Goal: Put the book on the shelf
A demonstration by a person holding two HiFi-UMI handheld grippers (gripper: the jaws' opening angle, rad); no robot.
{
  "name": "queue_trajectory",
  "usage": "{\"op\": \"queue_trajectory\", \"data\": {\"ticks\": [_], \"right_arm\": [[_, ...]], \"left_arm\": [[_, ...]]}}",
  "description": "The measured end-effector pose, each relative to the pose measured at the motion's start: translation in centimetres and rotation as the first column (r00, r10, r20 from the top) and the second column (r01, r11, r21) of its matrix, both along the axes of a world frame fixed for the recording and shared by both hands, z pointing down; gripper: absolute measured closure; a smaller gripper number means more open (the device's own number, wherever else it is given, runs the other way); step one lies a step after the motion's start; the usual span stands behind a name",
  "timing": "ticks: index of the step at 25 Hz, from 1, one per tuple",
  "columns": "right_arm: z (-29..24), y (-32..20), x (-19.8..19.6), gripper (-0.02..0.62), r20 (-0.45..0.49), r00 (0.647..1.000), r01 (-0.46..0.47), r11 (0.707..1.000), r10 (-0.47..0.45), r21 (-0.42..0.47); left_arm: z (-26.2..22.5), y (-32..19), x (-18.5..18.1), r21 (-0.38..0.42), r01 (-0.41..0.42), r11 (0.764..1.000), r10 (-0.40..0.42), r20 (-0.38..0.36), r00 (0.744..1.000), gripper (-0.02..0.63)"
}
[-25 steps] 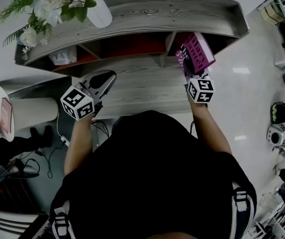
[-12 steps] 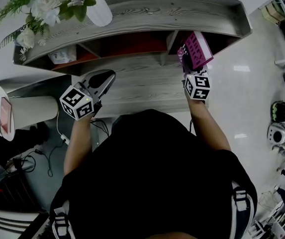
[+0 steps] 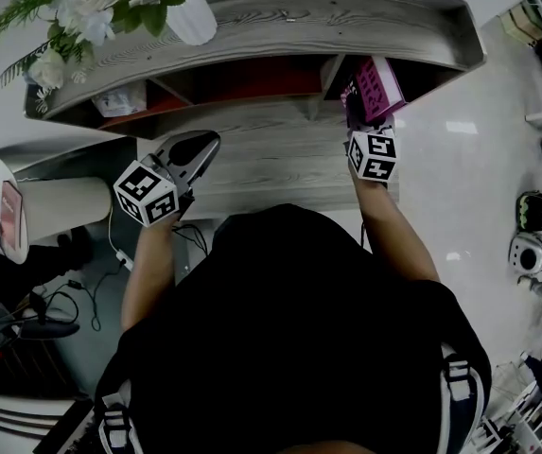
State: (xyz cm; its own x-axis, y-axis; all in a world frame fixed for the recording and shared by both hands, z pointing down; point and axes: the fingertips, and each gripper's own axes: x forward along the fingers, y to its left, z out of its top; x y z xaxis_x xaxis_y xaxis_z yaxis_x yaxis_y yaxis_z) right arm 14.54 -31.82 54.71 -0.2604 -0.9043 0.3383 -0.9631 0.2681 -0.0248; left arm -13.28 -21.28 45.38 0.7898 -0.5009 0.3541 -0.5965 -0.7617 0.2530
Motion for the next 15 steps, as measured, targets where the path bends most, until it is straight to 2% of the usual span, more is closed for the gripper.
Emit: {"op": "queue_trajectory", "data": {"ticks": [15], "right_arm": [[0.1,-2.1,-0.8,0.448,-0.016,0.999,-0.037,0.999,0.038,0.013]], "left_arm": [[0.3,-0.4,0.2,-0.005,-0.016,1.000,0.016,0.007,1.000,0.572]]}}
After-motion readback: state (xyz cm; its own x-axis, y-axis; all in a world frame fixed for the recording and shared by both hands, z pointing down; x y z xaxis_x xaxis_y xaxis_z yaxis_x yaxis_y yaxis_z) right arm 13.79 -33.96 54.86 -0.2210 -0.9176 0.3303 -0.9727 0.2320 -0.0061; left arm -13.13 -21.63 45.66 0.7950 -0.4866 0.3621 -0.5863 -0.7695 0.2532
